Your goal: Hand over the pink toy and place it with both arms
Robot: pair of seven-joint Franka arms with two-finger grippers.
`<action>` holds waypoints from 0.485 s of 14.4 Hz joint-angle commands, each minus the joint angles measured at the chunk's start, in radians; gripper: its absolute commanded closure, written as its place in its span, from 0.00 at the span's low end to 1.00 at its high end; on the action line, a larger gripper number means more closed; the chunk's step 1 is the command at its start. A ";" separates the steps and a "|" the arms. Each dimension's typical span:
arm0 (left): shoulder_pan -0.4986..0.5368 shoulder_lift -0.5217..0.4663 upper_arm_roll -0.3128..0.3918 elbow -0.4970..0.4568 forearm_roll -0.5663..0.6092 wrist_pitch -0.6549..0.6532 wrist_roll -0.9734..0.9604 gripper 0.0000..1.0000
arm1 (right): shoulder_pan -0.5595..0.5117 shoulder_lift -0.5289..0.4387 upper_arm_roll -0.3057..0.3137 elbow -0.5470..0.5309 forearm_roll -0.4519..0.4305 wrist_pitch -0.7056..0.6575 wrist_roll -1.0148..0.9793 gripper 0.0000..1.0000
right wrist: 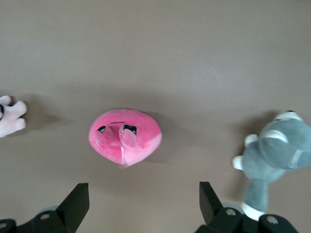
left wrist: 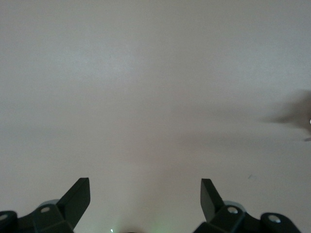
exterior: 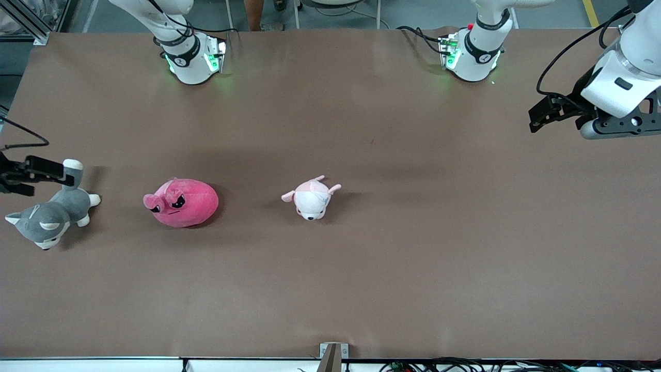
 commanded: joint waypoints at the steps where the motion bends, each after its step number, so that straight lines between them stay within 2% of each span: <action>1: -0.003 -0.005 -0.001 -0.010 0.013 0.013 0.004 0.00 | 0.046 -0.066 0.001 -0.023 -0.100 0.005 0.130 0.00; 3: -0.003 -0.003 -0.001 -0.010 0.013 0.016 0.004 0.00 | 0.062 -0.095 0.005 -0.026 -0.102 0.003 0.205 0.00; 7: -0.003 0.003 -0.001 -0.011 0.013 0.020 0.004 0.00 | 0.059 -0.094 -0.002 -0.033 -0.090 0.011 0.211 0.00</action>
